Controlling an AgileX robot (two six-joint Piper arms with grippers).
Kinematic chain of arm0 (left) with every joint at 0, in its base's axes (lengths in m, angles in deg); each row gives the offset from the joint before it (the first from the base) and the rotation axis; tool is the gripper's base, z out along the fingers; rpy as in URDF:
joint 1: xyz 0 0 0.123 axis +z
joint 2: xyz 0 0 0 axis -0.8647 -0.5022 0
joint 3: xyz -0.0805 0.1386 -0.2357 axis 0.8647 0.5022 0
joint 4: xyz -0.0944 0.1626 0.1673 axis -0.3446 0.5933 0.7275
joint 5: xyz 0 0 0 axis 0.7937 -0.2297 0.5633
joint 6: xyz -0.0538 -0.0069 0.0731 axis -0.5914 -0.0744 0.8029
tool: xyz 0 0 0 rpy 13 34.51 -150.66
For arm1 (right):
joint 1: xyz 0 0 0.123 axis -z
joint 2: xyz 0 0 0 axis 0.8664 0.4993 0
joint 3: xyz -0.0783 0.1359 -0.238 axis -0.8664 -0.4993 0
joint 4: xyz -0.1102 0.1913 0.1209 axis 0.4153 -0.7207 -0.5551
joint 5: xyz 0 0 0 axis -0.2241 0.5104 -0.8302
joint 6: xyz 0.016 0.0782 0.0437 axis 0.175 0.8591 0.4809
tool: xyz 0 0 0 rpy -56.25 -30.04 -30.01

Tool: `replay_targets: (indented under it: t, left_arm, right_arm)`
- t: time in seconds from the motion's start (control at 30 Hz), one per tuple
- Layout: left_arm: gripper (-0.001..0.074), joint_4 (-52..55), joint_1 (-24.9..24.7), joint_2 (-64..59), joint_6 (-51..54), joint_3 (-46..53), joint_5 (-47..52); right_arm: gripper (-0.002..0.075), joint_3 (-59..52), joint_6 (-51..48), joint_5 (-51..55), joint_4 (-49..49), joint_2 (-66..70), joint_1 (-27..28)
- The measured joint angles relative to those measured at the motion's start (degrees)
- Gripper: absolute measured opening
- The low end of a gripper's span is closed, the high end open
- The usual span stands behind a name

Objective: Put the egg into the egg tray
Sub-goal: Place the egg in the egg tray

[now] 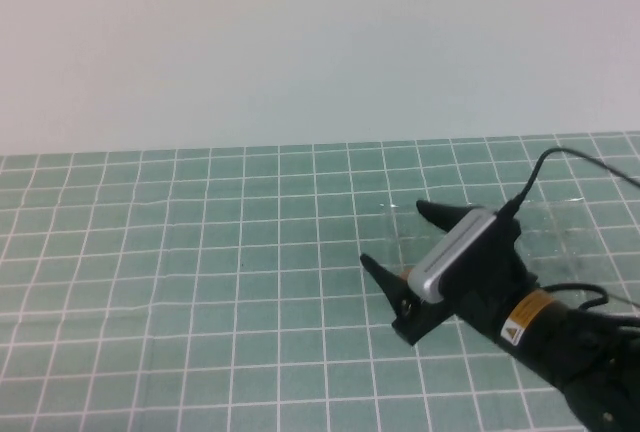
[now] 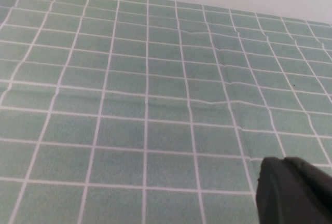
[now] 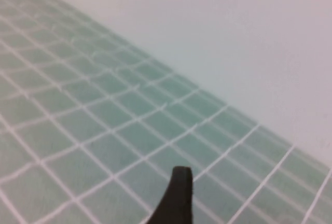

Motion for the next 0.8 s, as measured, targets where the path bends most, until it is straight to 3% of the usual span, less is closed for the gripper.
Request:
replay_targets:
  t: [0.23, 0.6, 0.8]
  left_arm:
    - [-0.0004, 0.0, 0.0, 0.0, 0.0, 0.0, 0.0]
    - [-0.0004, 0.0, 0.0, 0.0, 0.0, 0.0, 0.0]
    - [-0.0004, 0.0, 0.0, 0.0, 0.0, 0.0, 0.0]
  right_arm:
    - [0.0713, 0.0, 0.2, 15.7, 0.5, -12.8, 0.0]
    - [0.0713, 0.1, 7.0, 57.9, 0.9, -45.9, 0.0]
    - [0.0713, 0.1, 7.2, 64.9, 0.9, -58.9, 0.0]
